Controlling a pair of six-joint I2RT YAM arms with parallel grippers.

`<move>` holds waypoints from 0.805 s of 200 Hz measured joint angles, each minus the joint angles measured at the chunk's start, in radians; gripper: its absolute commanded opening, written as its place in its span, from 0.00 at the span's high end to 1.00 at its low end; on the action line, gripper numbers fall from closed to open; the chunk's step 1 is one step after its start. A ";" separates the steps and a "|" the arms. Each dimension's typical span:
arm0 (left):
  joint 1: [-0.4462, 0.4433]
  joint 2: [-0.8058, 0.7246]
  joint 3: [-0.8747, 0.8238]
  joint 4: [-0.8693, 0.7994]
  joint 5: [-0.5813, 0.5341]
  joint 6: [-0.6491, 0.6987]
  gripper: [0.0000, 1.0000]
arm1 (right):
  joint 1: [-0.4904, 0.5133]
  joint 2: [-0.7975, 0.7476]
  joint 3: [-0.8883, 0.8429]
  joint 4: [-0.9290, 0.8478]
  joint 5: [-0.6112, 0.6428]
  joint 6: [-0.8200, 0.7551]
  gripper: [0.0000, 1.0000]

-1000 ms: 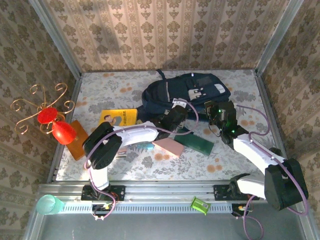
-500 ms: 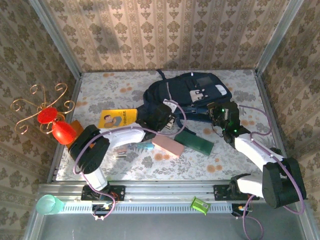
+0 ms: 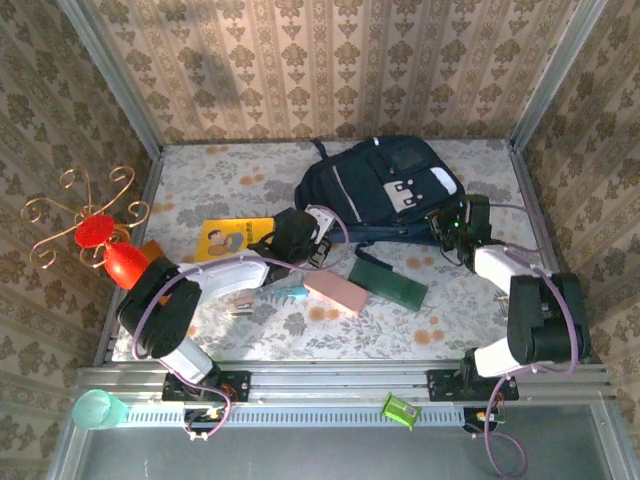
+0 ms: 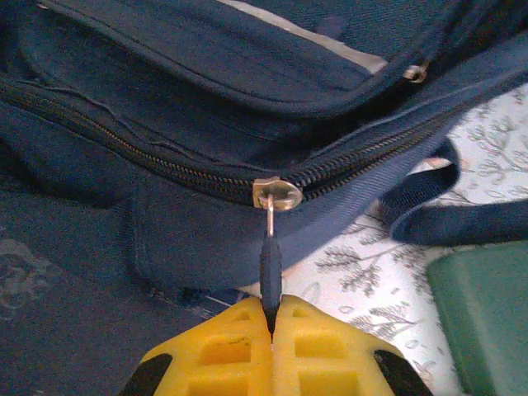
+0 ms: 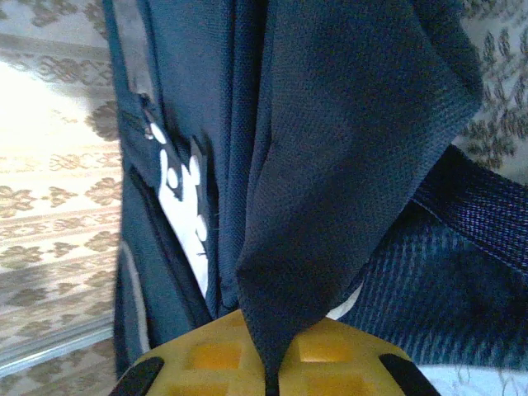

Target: Pack books, pencil case, and school supplies into a backpack

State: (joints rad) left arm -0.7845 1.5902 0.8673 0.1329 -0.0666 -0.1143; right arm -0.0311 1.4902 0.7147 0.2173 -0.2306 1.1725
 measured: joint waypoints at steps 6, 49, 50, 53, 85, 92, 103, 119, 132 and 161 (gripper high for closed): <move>-0.005 0.000 0.000 0.001 0.010 -0.002 1.00 | -0.004 0.024 0.025 -0.010 -0.007 -0.016 0.82; -0.041 0.030 0.054 -0.006 0.053 -0.033 1.00 | -0.033 0.212 0.294 -0.147 -0.066 -0.181 0.59; -0.041 0.032 0.058 -0.008 0.055 -0.036 1.00 | -0.033 0.214 0.299 -0.151 -0.067 -0.187 0.58; -0.043 0.035 0.064 -0.010 0.057 -0.038 1.00 | -0.034 0.220 0.312 -0.163 -0.071 -0.207 0.58; -0.054 0.053 0.103 -0.028 0.067 -0.062 1.00 | -0.041 0.220 0.346 -0.261 -0.078 -0.344 0.46; -0.054 0.056 0.103 -0.030 0.070 -0.066 1.00 | -0.041 0.212 0.332 -0.278 -0.078 -0.370 0.42; -0.054 0.064 0.103 -0.029 0.074 -0.073 1.00 | -0.041 0.192 0.304 -0.303 -0.078 -0.401 0.37; -0.054 0.074 0.103 -0.027 0.080 -0.076 1.00 | -0.040 0.143 0.254 -0.337 -0.080 -0.435 0.29; -0.054 0.077 0.101 -0.023 0.085 -0.077 1.00 | -0.034 0.078 0.201 -0.359 -0.080 -0.456 0.21; -0.060 0.080 0.090 -0.005 0.094 -0.081 1.00 | 0.023 -0.090 0.086 -0.378 -0.076 -0.463 0.09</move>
State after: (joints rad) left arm -0.8448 1.6703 0.9569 0.1280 0.0277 -0.1951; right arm -0.0086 1.4006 0.8005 -0.1604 -0.3069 0.7097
